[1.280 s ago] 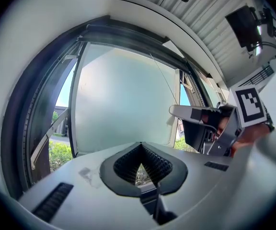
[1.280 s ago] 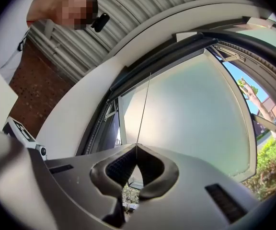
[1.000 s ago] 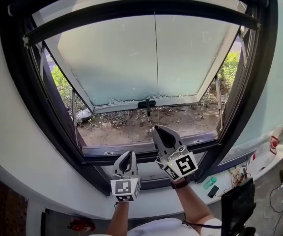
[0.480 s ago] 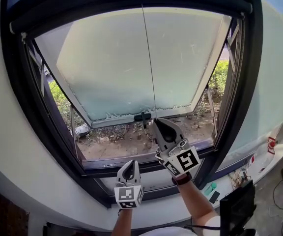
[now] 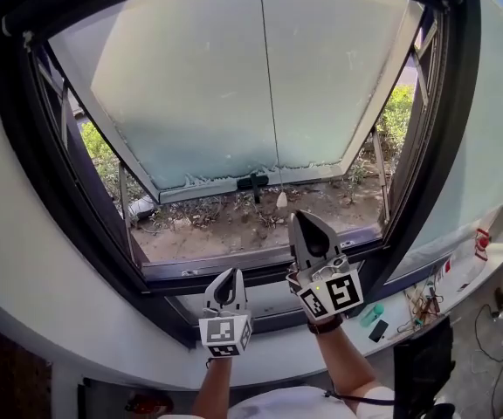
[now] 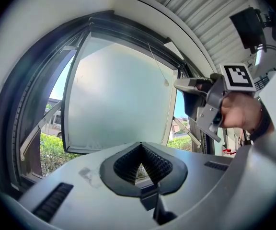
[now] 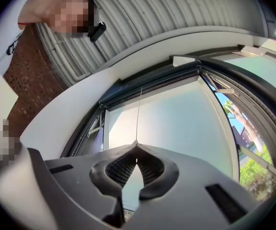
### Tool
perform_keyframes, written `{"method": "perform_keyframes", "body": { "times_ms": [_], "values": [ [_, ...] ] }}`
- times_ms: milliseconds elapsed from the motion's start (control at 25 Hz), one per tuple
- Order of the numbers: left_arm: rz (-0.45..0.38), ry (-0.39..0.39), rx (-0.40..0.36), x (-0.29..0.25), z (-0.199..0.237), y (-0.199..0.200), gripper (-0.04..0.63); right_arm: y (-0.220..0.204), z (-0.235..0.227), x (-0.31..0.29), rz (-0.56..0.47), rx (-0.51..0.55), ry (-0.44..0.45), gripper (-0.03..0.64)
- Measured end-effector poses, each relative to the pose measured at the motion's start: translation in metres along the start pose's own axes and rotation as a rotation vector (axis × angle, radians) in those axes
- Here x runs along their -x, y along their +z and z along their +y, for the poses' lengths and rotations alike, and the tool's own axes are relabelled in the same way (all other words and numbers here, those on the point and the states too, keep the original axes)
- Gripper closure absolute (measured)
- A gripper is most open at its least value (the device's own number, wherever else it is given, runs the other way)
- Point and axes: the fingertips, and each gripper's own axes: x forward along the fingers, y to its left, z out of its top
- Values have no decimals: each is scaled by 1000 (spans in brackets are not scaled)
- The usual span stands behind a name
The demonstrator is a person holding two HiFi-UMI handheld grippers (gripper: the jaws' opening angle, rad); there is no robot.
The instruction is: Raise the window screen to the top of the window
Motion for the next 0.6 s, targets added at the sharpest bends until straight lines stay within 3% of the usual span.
{"method": "perform_keyframes", "body": {
  "times_ms": [160, 320, 600],
  "values": [
    [-2, -3, 26, 3, 3, -12, 595, -86, 0, 36, 223, -112, -54, 615],
    [10, -2, 16, 2, 5, -27, 595, -160, 4, 75, 423, -132, -90, 615],
    [30, 3, 5, -1, 8, -39, 595, -191, 2, 95, 527, -80, -79, 615]
  ]
}}
